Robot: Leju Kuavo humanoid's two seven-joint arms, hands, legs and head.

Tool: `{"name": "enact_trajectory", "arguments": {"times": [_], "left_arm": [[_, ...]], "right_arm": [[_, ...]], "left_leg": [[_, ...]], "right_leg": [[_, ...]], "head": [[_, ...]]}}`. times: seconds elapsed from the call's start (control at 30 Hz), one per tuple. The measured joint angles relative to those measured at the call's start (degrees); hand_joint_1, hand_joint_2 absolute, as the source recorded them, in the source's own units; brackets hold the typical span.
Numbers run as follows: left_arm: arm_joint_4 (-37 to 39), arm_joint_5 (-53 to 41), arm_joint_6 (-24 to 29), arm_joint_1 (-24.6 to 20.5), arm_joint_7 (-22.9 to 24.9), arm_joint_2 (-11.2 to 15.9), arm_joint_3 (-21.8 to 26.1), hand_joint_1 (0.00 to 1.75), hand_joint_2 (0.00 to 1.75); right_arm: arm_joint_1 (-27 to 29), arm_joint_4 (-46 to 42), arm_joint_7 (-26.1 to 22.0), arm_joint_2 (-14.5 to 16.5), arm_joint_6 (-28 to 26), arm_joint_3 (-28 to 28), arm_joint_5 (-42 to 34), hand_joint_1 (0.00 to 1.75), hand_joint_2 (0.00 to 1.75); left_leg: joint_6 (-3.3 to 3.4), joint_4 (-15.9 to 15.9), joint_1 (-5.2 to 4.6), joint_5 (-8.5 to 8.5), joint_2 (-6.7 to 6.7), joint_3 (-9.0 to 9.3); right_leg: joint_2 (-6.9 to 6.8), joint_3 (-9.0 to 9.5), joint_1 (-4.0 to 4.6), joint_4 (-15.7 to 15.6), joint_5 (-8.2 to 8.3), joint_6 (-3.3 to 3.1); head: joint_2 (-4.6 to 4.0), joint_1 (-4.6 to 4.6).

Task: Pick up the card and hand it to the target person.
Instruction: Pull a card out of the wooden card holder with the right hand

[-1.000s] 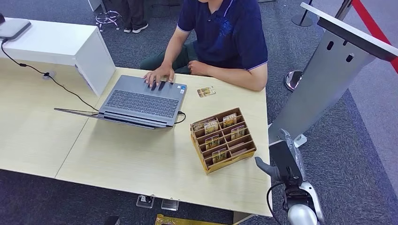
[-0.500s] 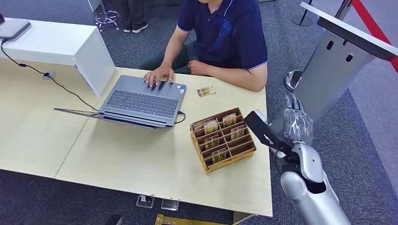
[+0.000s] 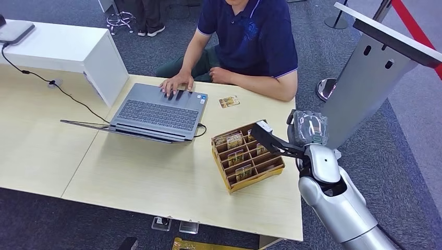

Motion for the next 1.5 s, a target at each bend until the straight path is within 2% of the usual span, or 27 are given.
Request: {"name": "enact_trajectory", "arguments": {"times": [0.1,0.3,0.4,0.77,1.07,1.5], "left_arm": [[0.0,0.1,0.0,0.1,0.0,0.0,0.0,0.0,0.0],[0.0,0.2,0.0,0.1,0.0,0.0,0.0,0.0,0.0],[0.0,0.3,0.0,0.2,0.0,0.0,0.0,0.0,0.0],[0.0,0.6,0.0,0.5,0.0,0.0,0.0,0.0,0.0],[0.0,0.9,0.1,0.8,-0.2,0.0,0.0,0.0,0.0],[0.0,1.1,0.1,1.1,-0.3,0.0,0.0,0.0,0.0]], "right_arm": [[-0.4,0.7,-0.4,0.1,0.0,0.8,-0.7,0.68,1.75],[-0.4,1.3,-0.6,0.3,0.1,2.2,-1.4,0.38,1.75],[-0.4,1.2,-0.6,0.3,0.2,2.7,-1.4,0.31,1.75],[0.2,-0.2,-0.8,0.4,0.7,4.7,-2.2,0.35,1.75],[0.2,0.2,-4.4,0.5,0.2,6.6,-3.7,0.45,1.75],[0.2,2.3,-6.1,0.6,-2.0,8.0,-4.3,0.69,1.75]], "left_leg": [[0.0,0.0,0.0,0.0,0.0,0.01],[0.0,0.0,0.0,0.0,0.0,0.01],[0.0,0.0,0.0,0.0,0.0,0.01],[0.0,0.0,0.0,0.0,0.01,0.02],[0.0,0.0,0.0,0.0,0.0,0.01],[0.0,0.0,0.0,0.0,0.0,0.02]], "right_leg": [[0.0,0.0,0.0,0.0,0.0,0.0],[0.0,0.0,0.0,0.0,0.0,0.0],[0.0,0.0,0.0,0.0,0.0,0.0],[0.01,0.0,0.0,0.0,0.0,0.0],[0.0,0.0,0.0,0.0,0.0,0.0],[0.01,0.0,0.0,0.0,0.0,0.0]], "head": [[0.0,0.01],[0.0,-0.02],[0.0,-0.02],[0.01,-0.02],[0.01,-0.02],[0.0,-0.02]]}}
